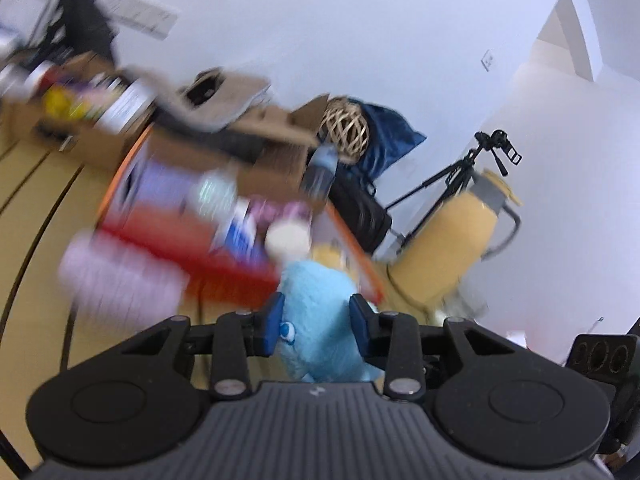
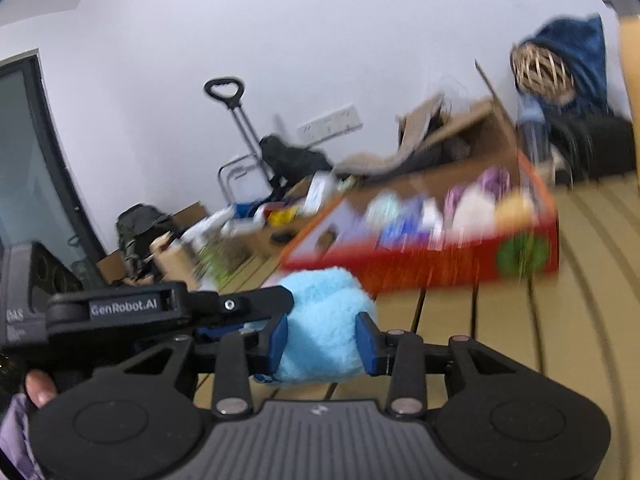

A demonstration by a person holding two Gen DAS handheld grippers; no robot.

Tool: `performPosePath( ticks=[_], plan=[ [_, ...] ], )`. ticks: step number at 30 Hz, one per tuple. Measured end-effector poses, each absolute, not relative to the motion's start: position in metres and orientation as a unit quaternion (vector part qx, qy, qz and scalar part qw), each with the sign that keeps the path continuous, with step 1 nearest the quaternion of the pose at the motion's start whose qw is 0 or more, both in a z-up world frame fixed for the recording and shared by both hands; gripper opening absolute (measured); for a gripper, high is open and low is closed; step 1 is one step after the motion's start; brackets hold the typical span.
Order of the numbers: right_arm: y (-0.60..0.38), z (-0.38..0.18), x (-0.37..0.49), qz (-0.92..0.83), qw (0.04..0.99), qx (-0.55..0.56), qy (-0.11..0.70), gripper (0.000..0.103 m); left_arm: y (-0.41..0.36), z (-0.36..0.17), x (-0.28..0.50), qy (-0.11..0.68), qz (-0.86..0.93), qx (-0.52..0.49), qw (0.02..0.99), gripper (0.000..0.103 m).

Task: Organize soft objects
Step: 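Lower the light blue plush toy into the box with both tools, then open both tools and withdraw them over the table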

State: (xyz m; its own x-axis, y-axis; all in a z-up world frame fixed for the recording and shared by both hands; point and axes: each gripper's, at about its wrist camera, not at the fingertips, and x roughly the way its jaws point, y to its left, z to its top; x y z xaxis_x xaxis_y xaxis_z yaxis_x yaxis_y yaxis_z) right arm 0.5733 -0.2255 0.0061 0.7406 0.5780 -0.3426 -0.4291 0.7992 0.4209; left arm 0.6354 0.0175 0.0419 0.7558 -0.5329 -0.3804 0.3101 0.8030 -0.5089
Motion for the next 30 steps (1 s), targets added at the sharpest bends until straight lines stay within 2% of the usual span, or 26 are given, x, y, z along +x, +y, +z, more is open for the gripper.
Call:
performPosePath(
  ticks=[3,6,9,11,16,24,26,28,30],
  plan=[
    [-0.231,0.029,0.636,0.260,0.929,0.143,0.220,0.037,0.004,0.059,0.709,0.270,-0.223,-0.198,0.916,0.036],
    [-0.235,0.037,0.710,0.241,0.931,0.143,0.235,0.037,-0.003,0.046,0.780,0.305,-0.209,-0.206,0.906,0.037],
    [-0.234,0.019,0.776,0.211,0.929,0.134,0.271,0.037,-0.012,0.012,0.831,0.368,-0.153,-0.199,0.895,0.037],
    [-0.225,-0.002,0.799,0.194,0.927,0.112,0.299,0.037,-0.017,-0.002,0.837,0.382,-0.139,-0.176,0.896,0.038],
    [-0.223,-0.016,0.783,0.168,0.942,0.073,0.282,0.037,-0.007,0.024,0.798,0.339,-0.171,-0.157,0.912,0.038],
    [-0.244,0.056,0.689,0.205,0.949,0.035,0.236,0.037,0.018,0.090,0.665,0.279,-0.158,-0.068,0.945,0.047],
    [-0.251,0.074,0.659,0.211,0.950,0.025,0.227,0.040,0.028,0.097,0.629,0.272,-0.141,-0.051,0.951,0.050],
    [-0.257,0.091,0.624,0.216,0.952,0.011,0.217,0.044,0.039,0.104,0.594,0.263,-0.135,-0.042,0.954,0.053],
    [-0.262,0.104,0.589,0.222,0.953,-0.003,0.204,0.046,0.050,0.106,0.554,0.244,-0.131,-0.041,0.960,0.065]
  ],
)
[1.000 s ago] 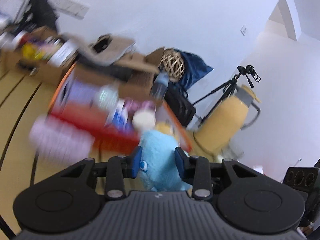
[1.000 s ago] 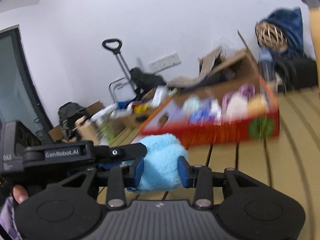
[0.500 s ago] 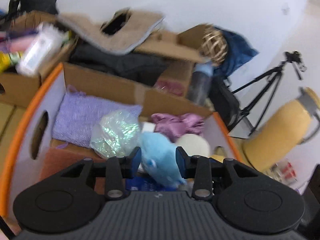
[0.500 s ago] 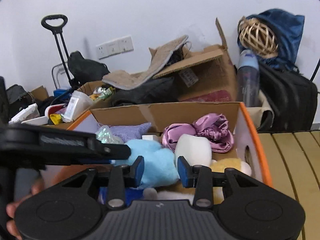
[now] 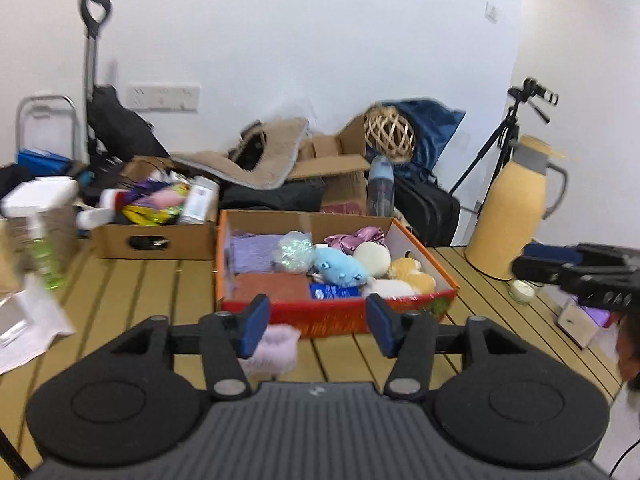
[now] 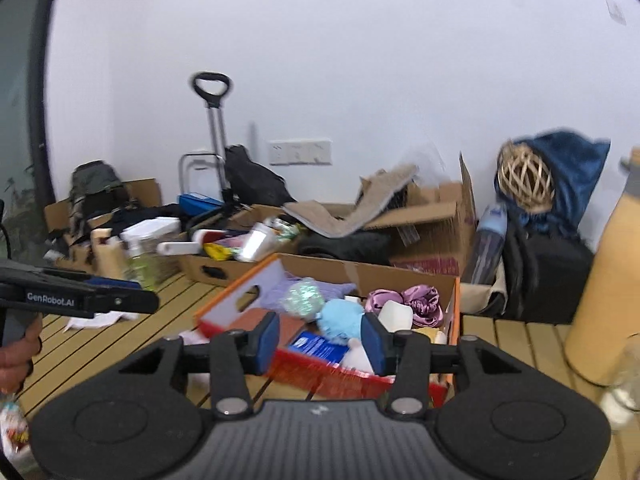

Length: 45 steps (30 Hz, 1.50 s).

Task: Organize soft objects
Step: 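Open both tools and withdraw them over the table, then close both tools on the lilac fuzzy towel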

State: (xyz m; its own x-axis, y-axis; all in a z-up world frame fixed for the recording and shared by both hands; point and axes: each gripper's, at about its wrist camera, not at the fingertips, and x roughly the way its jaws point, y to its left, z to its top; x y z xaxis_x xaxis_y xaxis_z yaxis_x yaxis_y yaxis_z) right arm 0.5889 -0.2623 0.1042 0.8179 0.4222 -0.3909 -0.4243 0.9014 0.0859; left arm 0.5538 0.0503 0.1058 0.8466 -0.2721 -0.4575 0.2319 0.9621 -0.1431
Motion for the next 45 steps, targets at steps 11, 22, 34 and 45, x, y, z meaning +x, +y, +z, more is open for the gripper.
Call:
performPosePath(
  ticks=[11,22,34,45],
  plan=[
    [-0.281,0.106,0.402,0.207,0.966,-0.023,0.152,0.082,0.088,0.083,0.358,0.174,-0.050,-0.065,0.981,0.087],
    [-0.264,0.068,0.264,0.218,0.965,0.012,0.146,0.095,0.094,0.077,0.267,0.138,-0.035,-0.068,0.987,0.097],
    [-0.246,0.043,0.316,0.209,0.963,0.039,0.168,0.090,0.082,0.045,0.337,0.176,-0.069,-0.099,0.977,0.098],
    [-0.187,0.012,0.530,0.239,0.935,0.090,0.247,0.043,0.095,0.031,0.589,0.233,-0.060,-0.097,0.966,0.052]
  ],
)
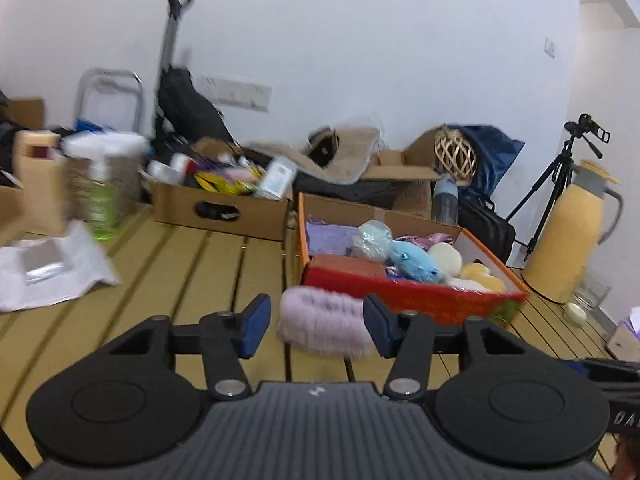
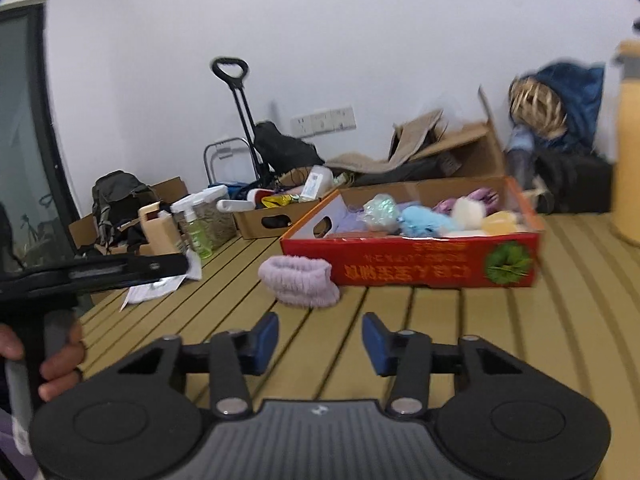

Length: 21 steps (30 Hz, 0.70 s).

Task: Organize soft objects
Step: 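Close both tools on the lilac fuzzy towel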

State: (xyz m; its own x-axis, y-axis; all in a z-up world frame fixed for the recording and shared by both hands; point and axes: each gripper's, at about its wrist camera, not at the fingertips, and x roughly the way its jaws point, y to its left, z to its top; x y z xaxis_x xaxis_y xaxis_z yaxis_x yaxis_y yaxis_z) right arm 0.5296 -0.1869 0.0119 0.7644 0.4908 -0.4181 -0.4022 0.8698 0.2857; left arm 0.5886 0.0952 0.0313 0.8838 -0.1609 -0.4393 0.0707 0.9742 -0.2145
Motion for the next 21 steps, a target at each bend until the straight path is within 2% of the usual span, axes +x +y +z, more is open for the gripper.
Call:
performPosePath(
  ticks=[3,4,5,6,9,10,11,13,15,16,17,19,21],
  plan=[
    [-0.162,0.005,0.590,0.243,0.929,0.098,0.260,0.041,0.098,0.014,0.638,0.255,-0.056,-0.089,0.961,0.044],
    [-0.153,0.001,0.610,0.244,0.928,0.101,0.264,0.041,0.100,0.007,0.649,0.259,-0.058,-0.093,0.960,0.038],
    [-0.148,-0.001,0.624,0.243,0.927,0.106,0.267,0.041,0.102,0.001,0.658,0.269,-0.064,-0.097,0.956,0.026],
    [-0.140,-0.006,0.642,0.243,0.925,0.109,0.270,0.041,0.104,-0.006,0.663,0.278,-0.072,-0.099,0.953,0.022],
    [-0.123,-0.018,0.675,0.240,0.925,0.111,0.271,0.038,0.107,-0.022,0.648,0.282,-0.078,-0.107,0.950,0.020],
    [-0.119,-0.024,0.682,0.246,0.923,0.112,0.273,0.030,0.108,-0.027,0.637,0.281,-0.083,-0.108,0.950,0.020],
    [-0.117,-0.029,0.683,0.257,0.917,0.113,0.282,0.021,0.109,-0.030,0.623,0.285,-0.088,-0.112,0.948,0.020],
    [-0.119,-0.035,0.669,0.281,0.905,0.112,0.299,0.020,0.110,-0.036,0.594,0.291,-0.110,-0.113,0.944,0.024],
    [-0.128,-0.038,0.633,0.302,0.901,0.107,0.293,0.021,0.119,-0.038,0.569,0.288,-0.128,-0.135,0.940,0.049],
    [-0.132,-0.038,0.618,0.302,0.902,0.109,0.289,0.024,0.124,-0.037,0.563,0.285,-0.130,-0.154,0.937,0.052],
    [-0.134,-0.036,0.610,0.300,0.904,0.108,0.284,0.034,0.127,-0.033,0.562,0.284,-0.129,-0.167,0.935,0.053],
    [-0.133,-0.028,0.607,0.302,0.908,0.101,0.273,0.047,0.130,-0.027,0.573,0.283,-0.122,-0.171,0.936,0.053],
    [-0.129,-0.025,0.615,0.290,0.913,0.099,0.268,0.050,0.130,-0.023,0.590,0.288,-0.115,-0.172,0.935,0.053]
  ],
)
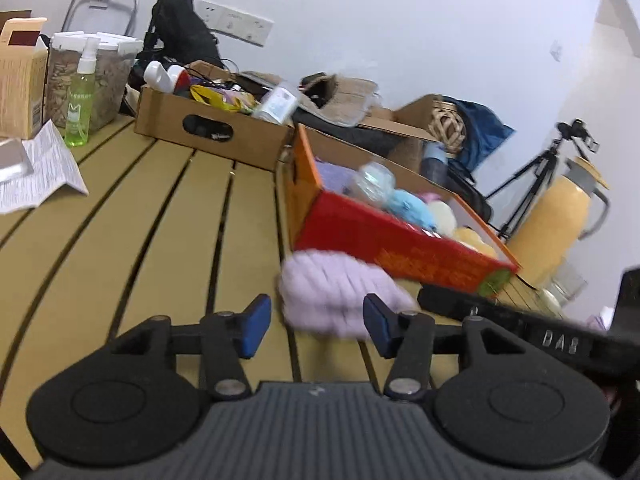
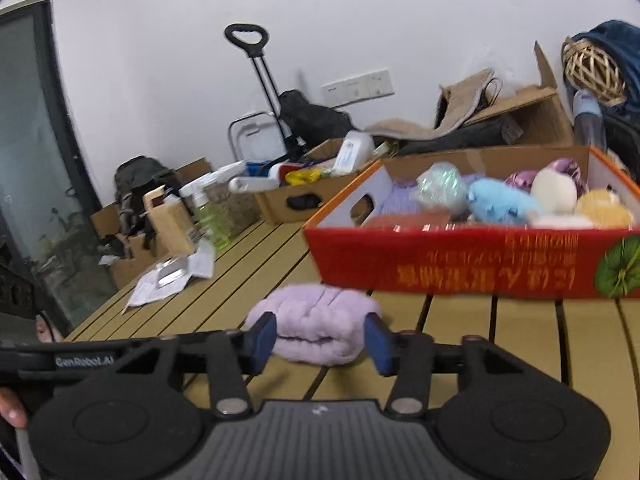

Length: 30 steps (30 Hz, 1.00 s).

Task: Organize soft objects
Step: 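Close both tools on the lilac fuzzy towel, then carry the lilac fuzzy towel into the box with both tools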

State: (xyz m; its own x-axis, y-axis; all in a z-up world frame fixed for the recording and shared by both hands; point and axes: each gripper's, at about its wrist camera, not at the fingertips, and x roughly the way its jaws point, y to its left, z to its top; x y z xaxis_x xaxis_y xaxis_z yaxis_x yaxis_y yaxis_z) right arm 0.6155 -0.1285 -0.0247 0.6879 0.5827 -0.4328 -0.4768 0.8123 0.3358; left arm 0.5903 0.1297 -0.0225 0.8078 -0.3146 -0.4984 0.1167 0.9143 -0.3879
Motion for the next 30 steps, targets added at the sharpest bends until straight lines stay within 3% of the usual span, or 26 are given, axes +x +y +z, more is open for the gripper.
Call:
performPosePath(
  ticks=[7,8,9,12,14,30],
  plan=[
    [-0.119,-0.039,0.652,0.263,0.906,0.151,0.294,0.049,0.133,-0.036,0.642,0.338,-0.128,-0.213,0.908,0.050],
    [-0.117,-0.043,0.658,0.261,0.903,0.157,0.304,0.049,0.134,-0.039,0.644,0.343,-0.132,-0.225,0.902,0.037],
    [-0.115,-0.047,0.663,0.262,0.898,0.161,0.314,0.049,0.134,-0.041,0.645,0.347,-0.137,-0.232,0.898,0.033],
    [-0.113,-0.057,0.667,0.260,0.892,0.172,0.327,0.026,0.133,-0.040,0.636,0.346,-0.127,-0.237,0.899,0.026],
    [-0.117,-0.056,0.662,0.260,0.890,0.180,0.329,0.016,0.127,-0.032,0.622,0.340,-0.129,-0.240,0.900,0.024],
    [-0.199,0.017,0.450,0.277,0.924,0.130,0.230,0.014,0.035,0.025,0.430,0.268,-0.162,-0.202,0.928,0.025]
  ],
)
